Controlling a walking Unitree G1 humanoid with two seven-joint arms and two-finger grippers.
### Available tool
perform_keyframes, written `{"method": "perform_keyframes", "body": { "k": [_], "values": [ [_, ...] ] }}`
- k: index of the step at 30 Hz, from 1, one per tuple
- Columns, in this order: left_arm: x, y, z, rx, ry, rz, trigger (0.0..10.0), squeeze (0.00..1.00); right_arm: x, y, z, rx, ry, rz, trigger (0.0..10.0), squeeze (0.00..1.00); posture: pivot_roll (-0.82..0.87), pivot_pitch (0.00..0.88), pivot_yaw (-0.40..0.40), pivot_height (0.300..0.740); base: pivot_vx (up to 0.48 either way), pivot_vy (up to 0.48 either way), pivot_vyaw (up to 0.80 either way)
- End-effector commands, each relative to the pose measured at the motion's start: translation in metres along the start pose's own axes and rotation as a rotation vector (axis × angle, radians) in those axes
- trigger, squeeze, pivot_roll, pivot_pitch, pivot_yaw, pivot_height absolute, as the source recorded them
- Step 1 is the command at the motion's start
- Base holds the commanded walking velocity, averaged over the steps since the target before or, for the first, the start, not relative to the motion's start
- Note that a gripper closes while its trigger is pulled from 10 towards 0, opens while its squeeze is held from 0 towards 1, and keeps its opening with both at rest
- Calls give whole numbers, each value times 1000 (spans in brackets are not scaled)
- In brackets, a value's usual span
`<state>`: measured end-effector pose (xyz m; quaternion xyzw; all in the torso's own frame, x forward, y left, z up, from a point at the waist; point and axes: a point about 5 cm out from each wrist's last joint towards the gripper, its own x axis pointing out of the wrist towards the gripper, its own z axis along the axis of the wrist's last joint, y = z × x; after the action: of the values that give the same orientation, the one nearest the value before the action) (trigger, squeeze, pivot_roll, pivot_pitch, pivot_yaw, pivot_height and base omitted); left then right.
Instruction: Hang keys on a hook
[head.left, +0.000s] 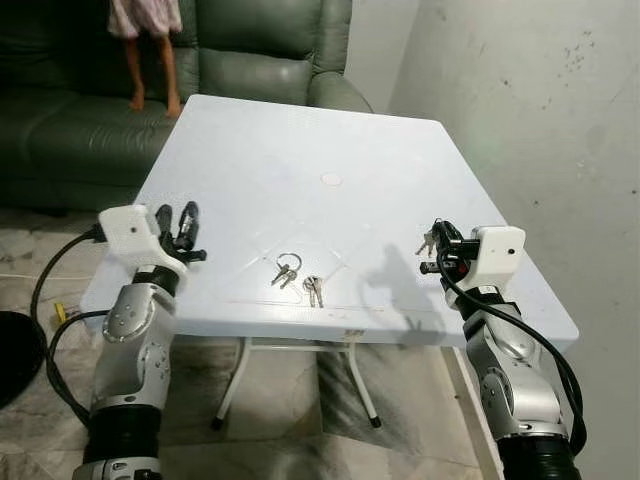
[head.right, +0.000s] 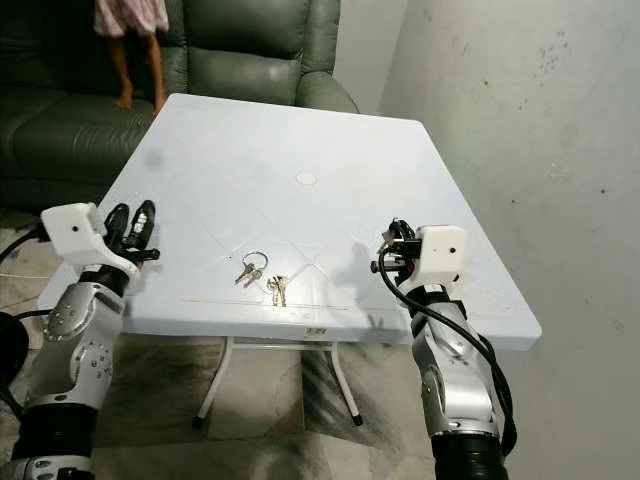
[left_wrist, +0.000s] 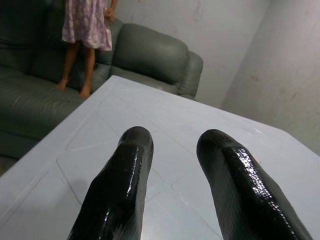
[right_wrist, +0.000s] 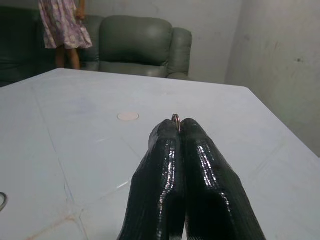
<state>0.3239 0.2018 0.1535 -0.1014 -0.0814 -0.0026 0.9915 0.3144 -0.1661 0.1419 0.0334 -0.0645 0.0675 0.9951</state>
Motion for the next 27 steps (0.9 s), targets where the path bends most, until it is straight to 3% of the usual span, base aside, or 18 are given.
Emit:
{"method": "perform_keyframes", "body": {
  "k": [1,12,17,27],
  "values": [
    [0,0,0,5,0,5,10000,0,2,-4,4,-9,-13,-8,10000,0,216,0,-111,736,0,0,-719],
    [1,-5,-9,1,45,-23,10000,0,-2,-4,1,-30,0,-1,10000,0,197,0,-102,736,0,0,-720],
    [2,-7,-12,-5,61,-27,10000,0,-3,-6,0,-37,3,-2,10000,0,192,0,-98,736,0,464,-719],
    [3,-10,-15,-2,77,-20,10000,0,-5,-5,-1,-46,10,3,10000,0,192,0,-100,736,0,0,-720]
  ]
}}
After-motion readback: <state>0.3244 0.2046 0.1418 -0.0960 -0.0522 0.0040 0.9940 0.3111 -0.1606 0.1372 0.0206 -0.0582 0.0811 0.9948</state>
